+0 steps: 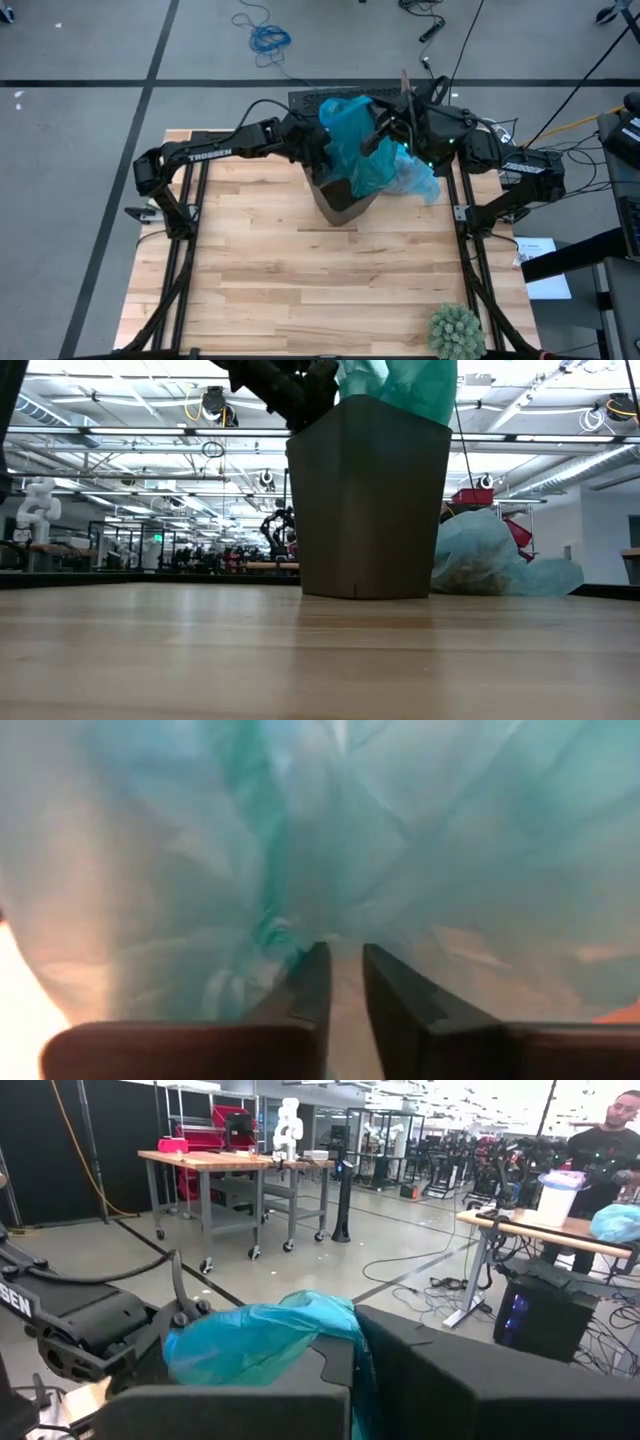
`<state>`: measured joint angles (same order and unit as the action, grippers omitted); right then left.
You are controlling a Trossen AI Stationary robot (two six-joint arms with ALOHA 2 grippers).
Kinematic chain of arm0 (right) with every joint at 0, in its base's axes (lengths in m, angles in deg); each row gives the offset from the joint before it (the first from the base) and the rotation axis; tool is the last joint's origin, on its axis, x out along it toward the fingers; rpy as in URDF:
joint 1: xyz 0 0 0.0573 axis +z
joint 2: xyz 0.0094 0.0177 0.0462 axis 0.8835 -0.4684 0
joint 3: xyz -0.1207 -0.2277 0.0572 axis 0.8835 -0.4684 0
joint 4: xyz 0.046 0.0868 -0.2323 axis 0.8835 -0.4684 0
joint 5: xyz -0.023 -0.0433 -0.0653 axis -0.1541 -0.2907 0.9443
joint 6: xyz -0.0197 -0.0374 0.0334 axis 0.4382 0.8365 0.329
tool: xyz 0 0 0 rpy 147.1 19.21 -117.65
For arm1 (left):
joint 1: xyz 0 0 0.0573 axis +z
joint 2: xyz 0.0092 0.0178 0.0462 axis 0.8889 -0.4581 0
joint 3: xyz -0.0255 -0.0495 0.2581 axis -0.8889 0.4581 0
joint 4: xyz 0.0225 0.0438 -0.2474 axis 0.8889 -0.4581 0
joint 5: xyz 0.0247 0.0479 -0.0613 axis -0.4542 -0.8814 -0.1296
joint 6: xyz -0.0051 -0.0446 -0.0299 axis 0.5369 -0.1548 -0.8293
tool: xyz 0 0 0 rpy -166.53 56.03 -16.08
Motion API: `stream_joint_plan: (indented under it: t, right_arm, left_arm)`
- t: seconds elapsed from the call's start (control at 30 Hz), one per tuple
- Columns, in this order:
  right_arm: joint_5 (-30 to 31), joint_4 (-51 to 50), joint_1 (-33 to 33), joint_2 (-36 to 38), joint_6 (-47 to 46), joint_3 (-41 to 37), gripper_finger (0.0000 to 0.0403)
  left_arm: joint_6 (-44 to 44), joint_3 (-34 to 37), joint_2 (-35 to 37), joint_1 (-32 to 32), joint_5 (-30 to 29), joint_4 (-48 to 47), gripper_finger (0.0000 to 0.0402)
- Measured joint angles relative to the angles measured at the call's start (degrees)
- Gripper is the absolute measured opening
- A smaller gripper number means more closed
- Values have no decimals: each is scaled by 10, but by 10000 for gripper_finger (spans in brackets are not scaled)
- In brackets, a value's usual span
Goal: Place trash/remove bag and relplace
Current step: Insert the dark blue trash bag into the trash bin
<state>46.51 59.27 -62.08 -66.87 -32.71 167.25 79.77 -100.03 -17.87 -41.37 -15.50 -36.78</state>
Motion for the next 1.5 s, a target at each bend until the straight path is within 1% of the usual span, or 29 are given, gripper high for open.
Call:
stream_joint_plan:
  t: [0.2, 0.33, 0.53, 0.63, 0.8, 0.93, 1.0, 1.1, 1.2, 1.33, 1.5]
  right_arm:
    - [0, 13, 0, 0, 9, 0, 0]
    - [0, 14, 0, 0, 9, 0, 0]
    - [0, 17, 0, 0, 3, 0, 0]
    - [0, 17, 0, -6, 2, 0, 0]
    - [-4, 31, 0, -24, -13, -15, 0]
    - [-5, 41, 0, -38, -26, -23, 0]
    - [-7, 64, 0, -45, -26, -24, 0]
    - [-27, 99, 0, -59, -26, -23, 0]
    - [-35, 116, 0, -80, -14, -23, 0]
    - [-37, 131, -1, -98, -8, -24, 0]
    - [-36, 132, -4, -102, -13, -23, 0]
  left_arm:
    - [0, -41, 9, 0, 15, -48, 140]
    - [0, -73, 20, 0, 16, -84, 170]
    - [1, -117, 49, 0, 13, -135, 175]
    - [1, -131, 63, 0, -12, -166, 176]
    - [1, -134, 94, 3, -46, -203, 176]
    - [-8, -134, 106, 3, -53, -210, 176]
    - [-12, -134, 107, 3, -54, -209, 176]
    - [-14, -134, 109, 3, -58, -221, 172]
    - [-13, -134, 109, 3, -60, -244, 154]
    - [-5, -133, 125, 3, -61, -269, 115]
    - [0, -133, 166, 5, -63, -276, 55]
